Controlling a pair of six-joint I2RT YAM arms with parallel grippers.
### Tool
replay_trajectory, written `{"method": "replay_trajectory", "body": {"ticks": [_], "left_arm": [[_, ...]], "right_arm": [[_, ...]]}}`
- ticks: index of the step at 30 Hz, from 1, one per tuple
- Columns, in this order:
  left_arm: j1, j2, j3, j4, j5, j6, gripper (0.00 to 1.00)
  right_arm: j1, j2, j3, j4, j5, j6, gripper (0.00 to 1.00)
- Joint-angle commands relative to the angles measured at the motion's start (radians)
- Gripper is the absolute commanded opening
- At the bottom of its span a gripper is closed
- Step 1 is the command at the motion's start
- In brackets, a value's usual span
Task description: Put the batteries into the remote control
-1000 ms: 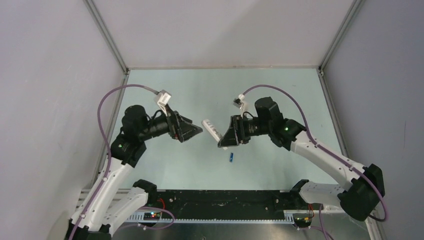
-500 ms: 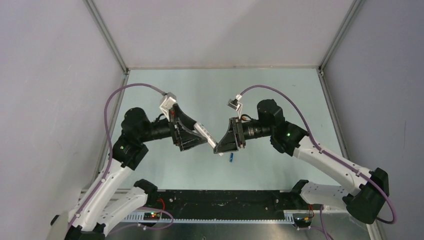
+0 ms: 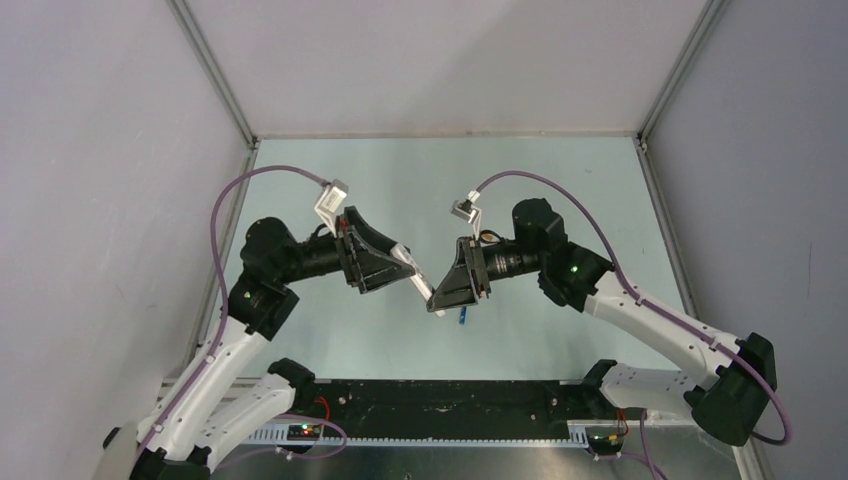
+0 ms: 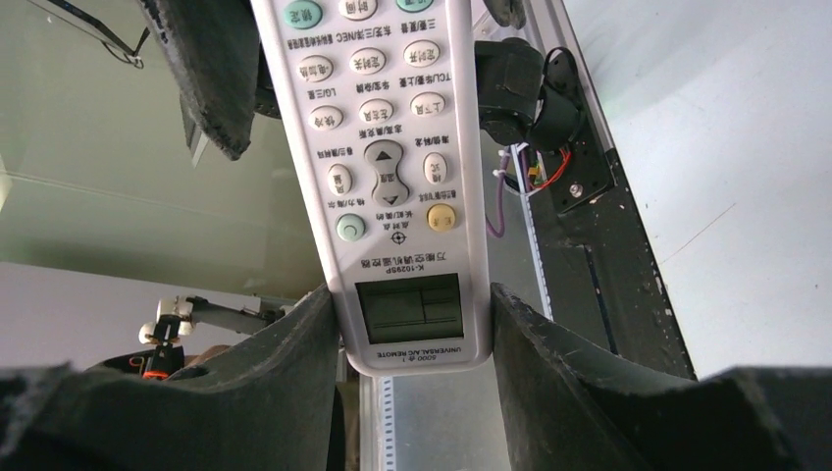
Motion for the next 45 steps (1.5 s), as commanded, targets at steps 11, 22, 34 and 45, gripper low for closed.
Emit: {"method": "replay_trajectory", "body": {"ticks": [11, 22, 34, 45], "left_arm": [[-0.010, -0.013, -0.002, 0.051, -0.002, -0.073, 0.17], [-0.012, -0.060, -0.005, 0.047, -0.360, -0.327, 0.00], [-0.011, -0.142, -0.076, 0.047, -0.596, -0.596, 0.00], [-0.012, -0.193, -0.145, 0.048, -0.656, -0.779, 0.00]], "right_arm": [[-0.016, 0.017, 0.029, 0.026, -0.014, 0.013, 0.24], [0.085, -0.087, 0.022, 0.056, 0.457, -0.003, 0.99], [0.394, -0.133, -0.115, 0.463, 1.311, 0.020, 1.00], [0.517, -0.025, -0.115, 0.643, 1.723, -0.032, 0.99]]}}
